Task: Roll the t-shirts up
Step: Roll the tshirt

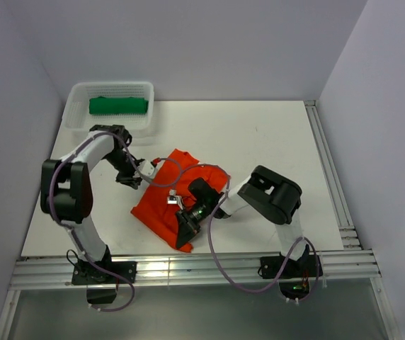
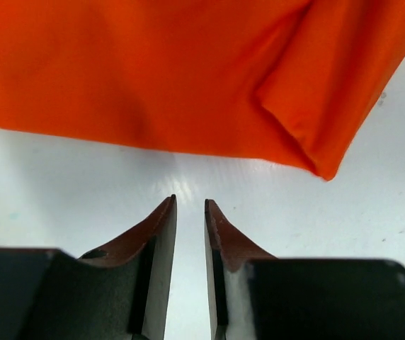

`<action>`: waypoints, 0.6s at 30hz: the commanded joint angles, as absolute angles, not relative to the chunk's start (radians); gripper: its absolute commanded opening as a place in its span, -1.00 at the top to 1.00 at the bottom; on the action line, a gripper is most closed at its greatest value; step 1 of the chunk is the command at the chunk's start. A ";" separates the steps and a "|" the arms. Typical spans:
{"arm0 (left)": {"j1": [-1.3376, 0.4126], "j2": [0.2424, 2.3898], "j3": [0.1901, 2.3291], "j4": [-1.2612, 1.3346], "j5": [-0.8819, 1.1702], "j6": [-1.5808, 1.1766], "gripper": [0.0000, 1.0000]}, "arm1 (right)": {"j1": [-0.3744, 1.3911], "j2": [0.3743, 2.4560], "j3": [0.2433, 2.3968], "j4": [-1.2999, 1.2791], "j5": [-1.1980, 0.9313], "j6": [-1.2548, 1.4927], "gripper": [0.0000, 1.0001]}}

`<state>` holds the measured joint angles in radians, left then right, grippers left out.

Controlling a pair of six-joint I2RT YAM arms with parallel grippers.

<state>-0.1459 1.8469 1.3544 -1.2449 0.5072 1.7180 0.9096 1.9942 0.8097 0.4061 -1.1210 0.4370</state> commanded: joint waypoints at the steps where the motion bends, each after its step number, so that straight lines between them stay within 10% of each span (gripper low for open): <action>1: -0.143 1.656 1.277 -1.154 0.564 1.784 0.44 | 0.907 2.054 0.755 0.507 -1.152 0.577 1.00; 18: -0.086 1.099 0.724 -0.716 0.626 1.920 0.20 | 0.775 2.216 0.712 1.137 -1.227 1.092 1.00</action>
